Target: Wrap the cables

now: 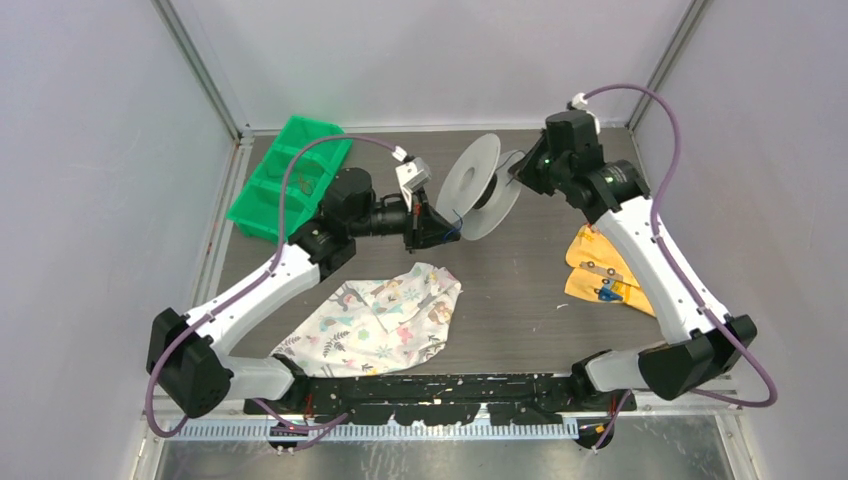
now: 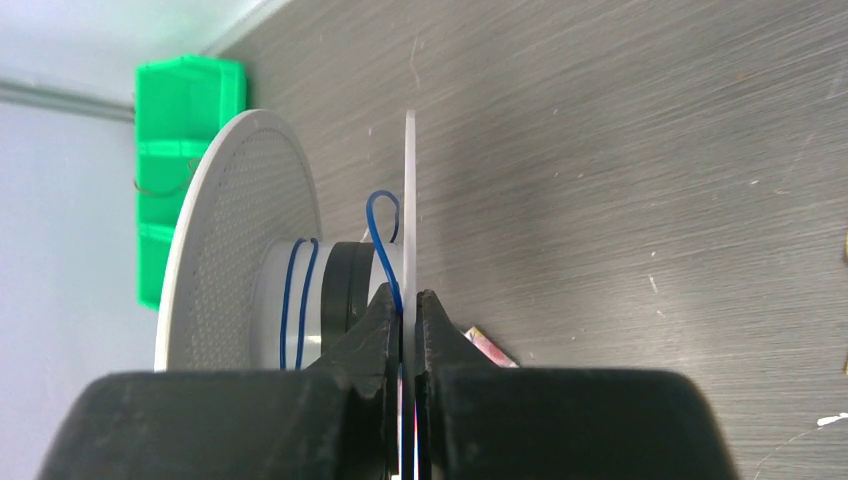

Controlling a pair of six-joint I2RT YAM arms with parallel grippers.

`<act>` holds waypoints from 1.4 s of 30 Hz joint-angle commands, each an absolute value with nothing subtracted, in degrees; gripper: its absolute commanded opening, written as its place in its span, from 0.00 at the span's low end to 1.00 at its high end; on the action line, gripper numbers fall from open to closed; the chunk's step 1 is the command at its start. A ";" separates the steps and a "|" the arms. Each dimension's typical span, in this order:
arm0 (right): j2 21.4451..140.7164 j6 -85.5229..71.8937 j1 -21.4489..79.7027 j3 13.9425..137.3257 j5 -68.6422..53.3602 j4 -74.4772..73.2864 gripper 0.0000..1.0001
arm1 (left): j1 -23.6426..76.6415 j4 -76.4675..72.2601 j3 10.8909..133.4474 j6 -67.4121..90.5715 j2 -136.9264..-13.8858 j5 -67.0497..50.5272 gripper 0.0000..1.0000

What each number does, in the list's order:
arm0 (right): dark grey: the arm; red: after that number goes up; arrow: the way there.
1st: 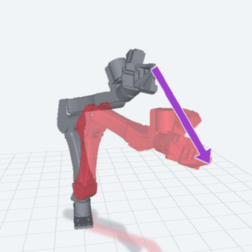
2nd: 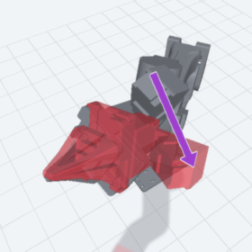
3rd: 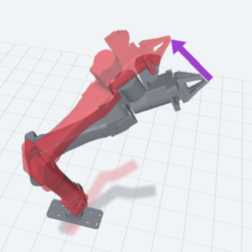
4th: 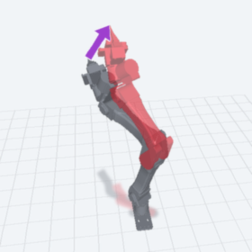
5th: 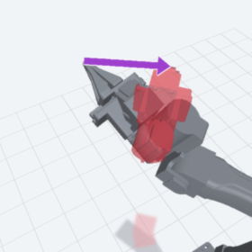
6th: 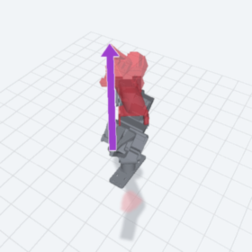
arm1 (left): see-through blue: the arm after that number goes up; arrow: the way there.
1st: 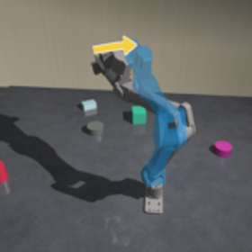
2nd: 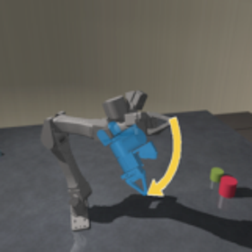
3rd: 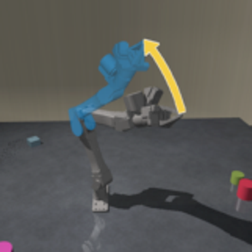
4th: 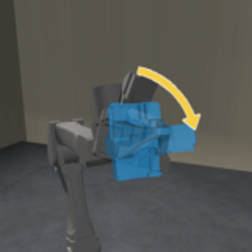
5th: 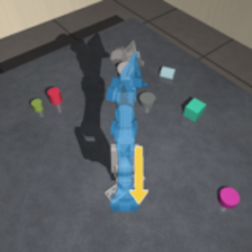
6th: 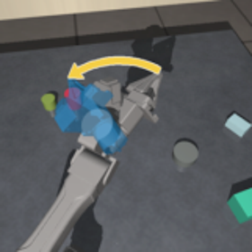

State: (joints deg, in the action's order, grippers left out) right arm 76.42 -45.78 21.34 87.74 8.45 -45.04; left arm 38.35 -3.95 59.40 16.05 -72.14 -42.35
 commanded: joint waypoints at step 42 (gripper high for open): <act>76.75 -32.54 32.08 97.90 8.62 -55.55 0.01 | 30.54 9.32 77.86 23.39 -70.39 -24.39 0.50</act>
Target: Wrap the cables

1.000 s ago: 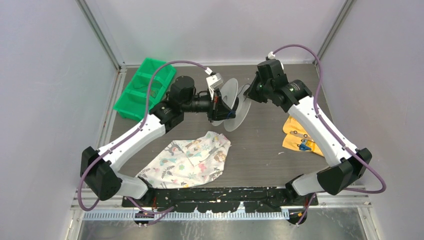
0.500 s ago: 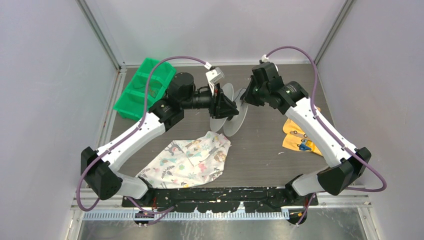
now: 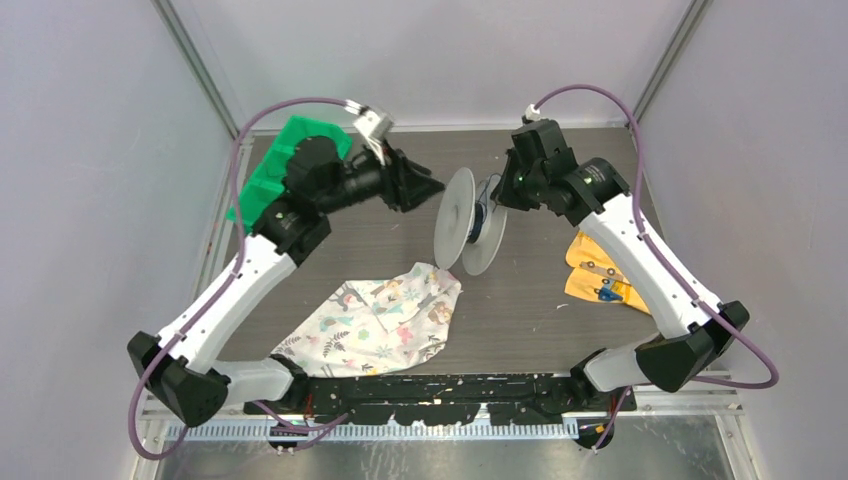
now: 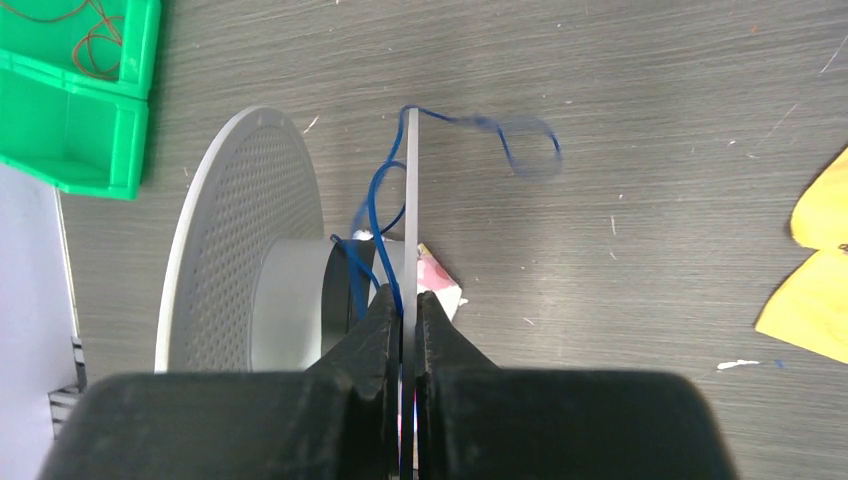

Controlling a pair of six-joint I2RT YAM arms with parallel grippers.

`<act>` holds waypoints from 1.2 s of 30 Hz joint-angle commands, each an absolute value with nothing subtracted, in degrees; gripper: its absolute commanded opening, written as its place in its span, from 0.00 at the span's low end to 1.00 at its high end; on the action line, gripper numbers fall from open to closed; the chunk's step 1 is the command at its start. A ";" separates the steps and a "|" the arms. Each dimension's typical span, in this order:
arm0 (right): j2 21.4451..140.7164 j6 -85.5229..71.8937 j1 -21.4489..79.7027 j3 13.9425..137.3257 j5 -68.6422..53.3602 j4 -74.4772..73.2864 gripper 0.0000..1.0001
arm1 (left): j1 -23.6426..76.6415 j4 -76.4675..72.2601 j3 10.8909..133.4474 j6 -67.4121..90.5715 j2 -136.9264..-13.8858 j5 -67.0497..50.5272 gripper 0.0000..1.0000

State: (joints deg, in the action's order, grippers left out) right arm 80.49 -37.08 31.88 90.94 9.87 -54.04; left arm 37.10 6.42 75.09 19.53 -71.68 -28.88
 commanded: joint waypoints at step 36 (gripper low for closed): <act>69.20 -18.36 31.56 107.99 -22.57 -59.08 0.01 | 18.15 22.06 78.40 17.15 -89.90 -48.65 0.65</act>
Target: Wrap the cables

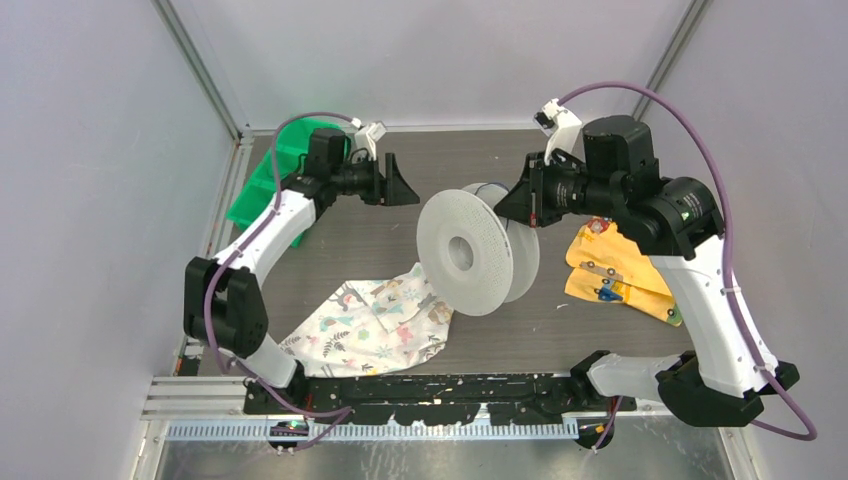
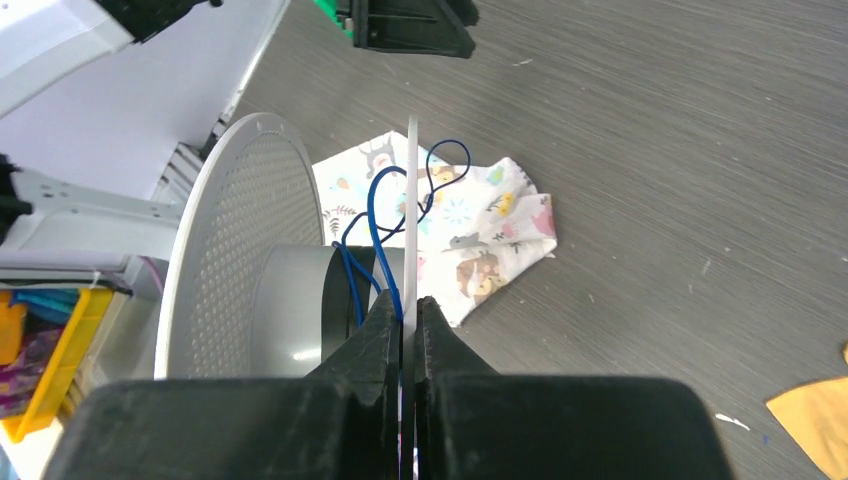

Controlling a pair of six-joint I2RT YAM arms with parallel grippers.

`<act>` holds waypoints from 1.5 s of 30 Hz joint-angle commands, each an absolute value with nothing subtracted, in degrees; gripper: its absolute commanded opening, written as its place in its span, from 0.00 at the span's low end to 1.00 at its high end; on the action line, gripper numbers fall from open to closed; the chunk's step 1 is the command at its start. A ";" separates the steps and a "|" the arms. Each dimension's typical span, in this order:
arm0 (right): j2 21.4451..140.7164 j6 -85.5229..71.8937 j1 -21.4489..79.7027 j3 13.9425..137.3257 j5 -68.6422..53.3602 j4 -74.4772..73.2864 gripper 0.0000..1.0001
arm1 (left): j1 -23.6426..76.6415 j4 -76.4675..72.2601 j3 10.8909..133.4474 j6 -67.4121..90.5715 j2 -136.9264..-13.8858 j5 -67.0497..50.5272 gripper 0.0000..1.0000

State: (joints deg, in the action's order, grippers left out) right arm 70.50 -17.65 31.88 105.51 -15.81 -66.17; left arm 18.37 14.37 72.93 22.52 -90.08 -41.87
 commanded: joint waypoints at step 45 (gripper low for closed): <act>77.52 -37.33 17.33 104.53 -43.81 -41.90 0.00 | 26.34 -21.86 36.69 13.29 -53.22 -27.08 0.55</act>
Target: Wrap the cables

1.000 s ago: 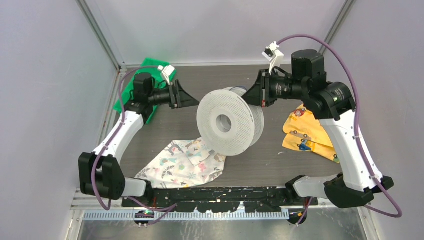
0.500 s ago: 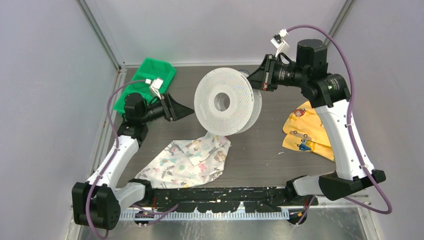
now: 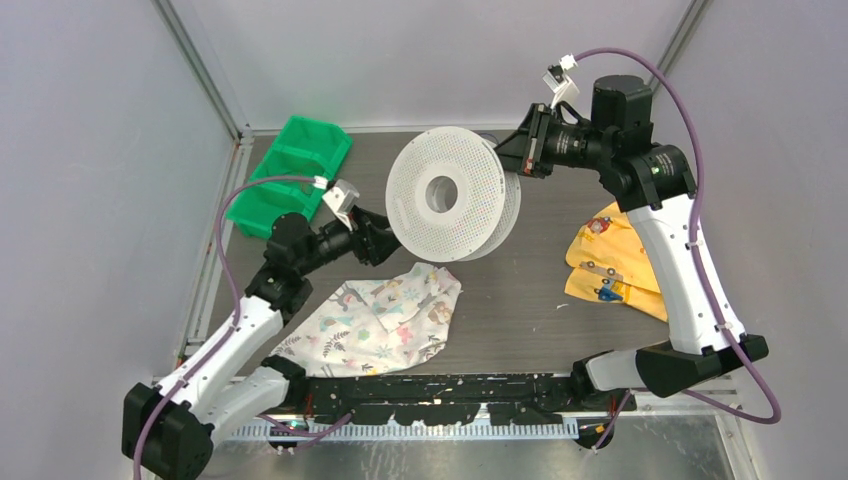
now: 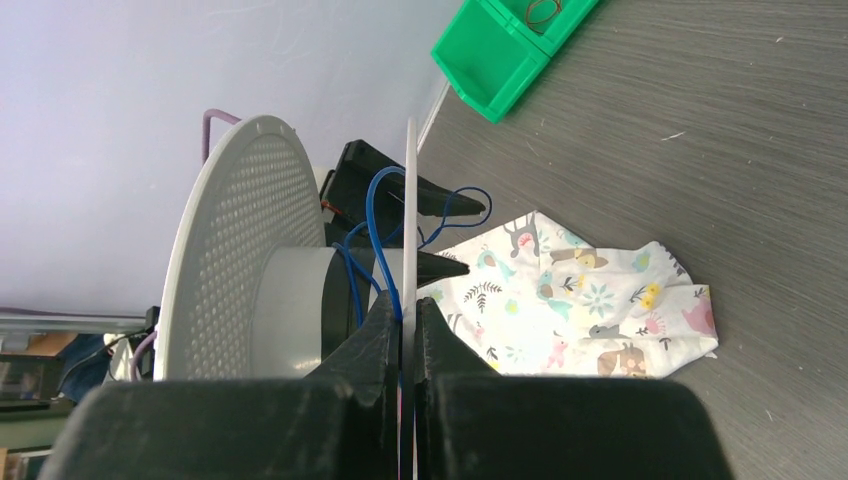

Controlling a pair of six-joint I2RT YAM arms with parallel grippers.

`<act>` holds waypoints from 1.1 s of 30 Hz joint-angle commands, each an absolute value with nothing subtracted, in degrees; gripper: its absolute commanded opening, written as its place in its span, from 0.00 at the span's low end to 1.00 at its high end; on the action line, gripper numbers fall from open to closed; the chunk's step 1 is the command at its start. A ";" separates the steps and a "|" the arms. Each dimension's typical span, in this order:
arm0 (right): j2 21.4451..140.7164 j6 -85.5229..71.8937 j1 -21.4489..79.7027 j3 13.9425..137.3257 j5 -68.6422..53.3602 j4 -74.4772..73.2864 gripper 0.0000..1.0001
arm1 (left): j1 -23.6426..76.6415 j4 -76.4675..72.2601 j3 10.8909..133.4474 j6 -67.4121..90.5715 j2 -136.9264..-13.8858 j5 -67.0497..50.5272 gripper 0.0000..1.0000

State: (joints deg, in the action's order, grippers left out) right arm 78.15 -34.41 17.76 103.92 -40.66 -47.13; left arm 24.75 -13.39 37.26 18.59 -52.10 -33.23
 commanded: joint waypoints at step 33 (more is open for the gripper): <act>76.03 -40.16 12.02 100.98 -35.91 -42.51 0.01 | 29.09 -15.63 38.67 15.21 -53.46 -25.25 0.00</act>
State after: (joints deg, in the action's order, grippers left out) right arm 78.15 -37.28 13.54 100.51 -38.68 -46.04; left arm 28.88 -23.53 37.17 18.37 -56.03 -24.82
